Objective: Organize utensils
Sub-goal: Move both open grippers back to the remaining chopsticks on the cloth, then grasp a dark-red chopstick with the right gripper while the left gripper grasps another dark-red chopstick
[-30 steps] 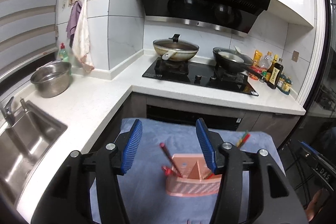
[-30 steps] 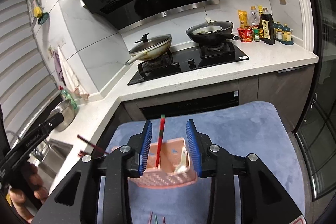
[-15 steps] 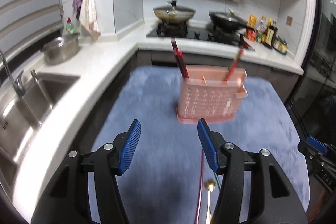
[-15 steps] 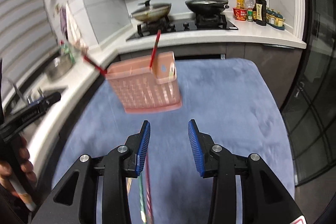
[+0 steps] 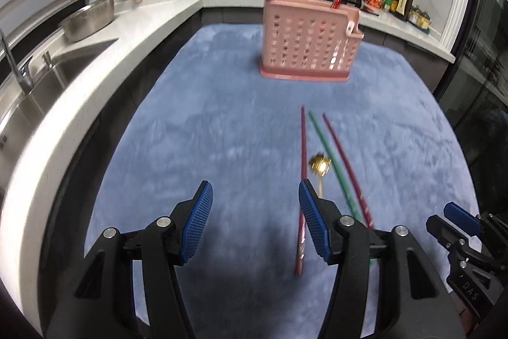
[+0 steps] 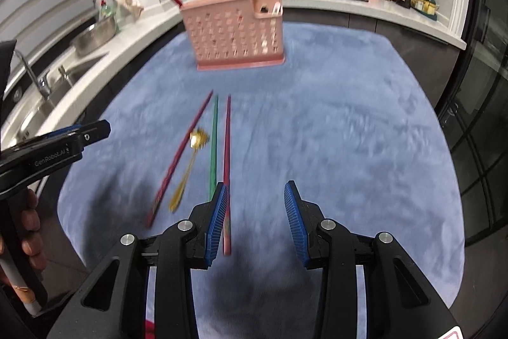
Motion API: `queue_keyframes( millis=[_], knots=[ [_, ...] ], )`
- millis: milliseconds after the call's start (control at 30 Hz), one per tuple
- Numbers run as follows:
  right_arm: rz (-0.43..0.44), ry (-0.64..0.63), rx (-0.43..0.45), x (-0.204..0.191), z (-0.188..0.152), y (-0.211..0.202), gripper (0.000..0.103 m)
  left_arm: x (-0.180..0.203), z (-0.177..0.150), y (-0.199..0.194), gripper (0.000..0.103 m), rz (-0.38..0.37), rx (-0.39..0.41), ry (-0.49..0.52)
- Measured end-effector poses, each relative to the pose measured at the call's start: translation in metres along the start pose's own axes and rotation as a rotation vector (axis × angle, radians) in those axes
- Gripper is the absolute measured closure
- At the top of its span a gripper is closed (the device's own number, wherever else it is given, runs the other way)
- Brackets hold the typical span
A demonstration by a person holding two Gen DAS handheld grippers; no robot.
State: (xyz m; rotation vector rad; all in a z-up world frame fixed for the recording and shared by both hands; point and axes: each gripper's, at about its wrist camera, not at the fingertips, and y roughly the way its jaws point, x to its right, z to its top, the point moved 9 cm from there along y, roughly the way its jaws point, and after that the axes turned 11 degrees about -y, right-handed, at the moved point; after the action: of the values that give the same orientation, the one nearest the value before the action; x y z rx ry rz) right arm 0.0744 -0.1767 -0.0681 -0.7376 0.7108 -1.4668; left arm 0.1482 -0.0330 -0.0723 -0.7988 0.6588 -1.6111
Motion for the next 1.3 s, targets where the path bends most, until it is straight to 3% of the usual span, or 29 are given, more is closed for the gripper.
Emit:
queue_keyframes(
  millis=[300,500,1167,1300],
  knots=[
    [0.028,-0.039,-0.052,-0.023,-0.025,0.022,0.066,-0.009,-0.033,0.014,0.049,0.014,-0.048,-0.006],
    [0.035,-0.049,-0.070,-0.027,-0.029,0.033,0.071,-0.009,-0.047,0.021,0.049,0.010,-0.073,0.000],
    [0.064,-0.013,-0.115,-0.028,-0.033,0.062,0.084,0.002,-0.066,0.037,0.049,-0.001,-0.130,0.037],
    [0.069,-0.021,-0.121,-0.030,-0.033,0.066,0.088,0.004,-0.069,0.038,0.045,-0.004,-0.134,0.040]
  ],
)
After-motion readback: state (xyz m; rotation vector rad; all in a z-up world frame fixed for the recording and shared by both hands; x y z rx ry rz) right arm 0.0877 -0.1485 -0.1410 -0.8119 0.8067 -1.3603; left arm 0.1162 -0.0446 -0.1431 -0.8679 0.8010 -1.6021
